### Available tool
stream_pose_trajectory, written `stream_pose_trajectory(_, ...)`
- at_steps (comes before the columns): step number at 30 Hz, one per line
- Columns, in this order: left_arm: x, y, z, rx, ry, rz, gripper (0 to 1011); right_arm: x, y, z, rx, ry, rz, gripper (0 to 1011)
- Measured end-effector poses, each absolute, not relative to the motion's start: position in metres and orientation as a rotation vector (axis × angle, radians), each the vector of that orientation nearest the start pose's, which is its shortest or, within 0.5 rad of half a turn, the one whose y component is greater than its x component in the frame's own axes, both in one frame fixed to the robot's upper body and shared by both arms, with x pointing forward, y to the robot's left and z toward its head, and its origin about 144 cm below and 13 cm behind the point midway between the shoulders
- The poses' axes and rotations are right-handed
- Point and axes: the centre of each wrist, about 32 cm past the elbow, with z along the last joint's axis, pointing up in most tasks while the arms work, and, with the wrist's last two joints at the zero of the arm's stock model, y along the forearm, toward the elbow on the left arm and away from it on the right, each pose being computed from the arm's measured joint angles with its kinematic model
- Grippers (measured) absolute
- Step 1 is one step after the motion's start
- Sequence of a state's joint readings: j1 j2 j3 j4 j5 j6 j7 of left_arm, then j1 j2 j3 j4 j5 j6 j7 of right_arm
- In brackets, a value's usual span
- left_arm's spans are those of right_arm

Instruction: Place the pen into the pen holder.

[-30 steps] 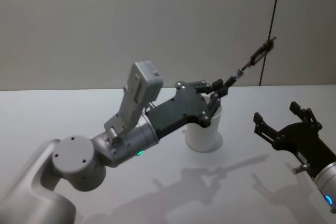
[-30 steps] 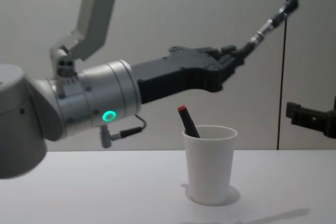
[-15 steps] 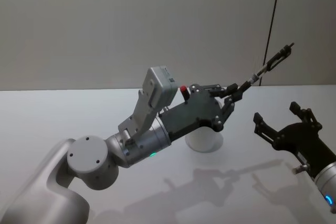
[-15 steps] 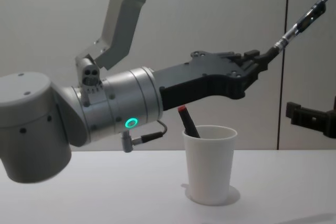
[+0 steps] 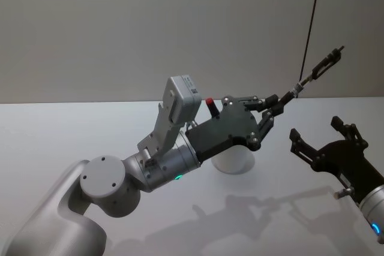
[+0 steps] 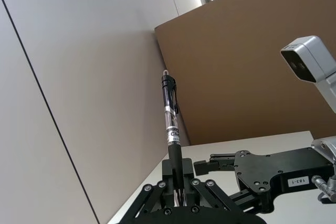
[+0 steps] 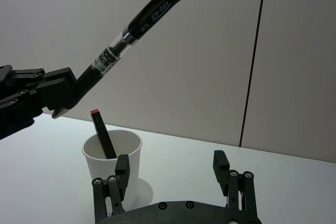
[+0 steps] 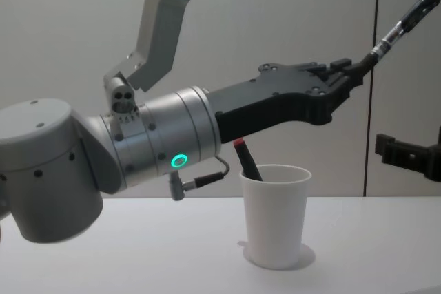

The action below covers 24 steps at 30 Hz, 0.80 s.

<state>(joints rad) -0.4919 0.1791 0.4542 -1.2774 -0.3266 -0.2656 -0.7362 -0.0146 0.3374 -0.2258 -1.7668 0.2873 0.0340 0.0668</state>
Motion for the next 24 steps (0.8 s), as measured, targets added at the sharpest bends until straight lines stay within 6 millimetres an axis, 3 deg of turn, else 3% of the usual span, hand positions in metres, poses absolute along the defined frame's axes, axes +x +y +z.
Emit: stream_pose_trajectory(24, 0.571, 0.161, 1.215, -0.192, -0.295, 0.436, 103, 0.441, -0.256, 1.201, 0.130, -0.051, -1.097, 1002)
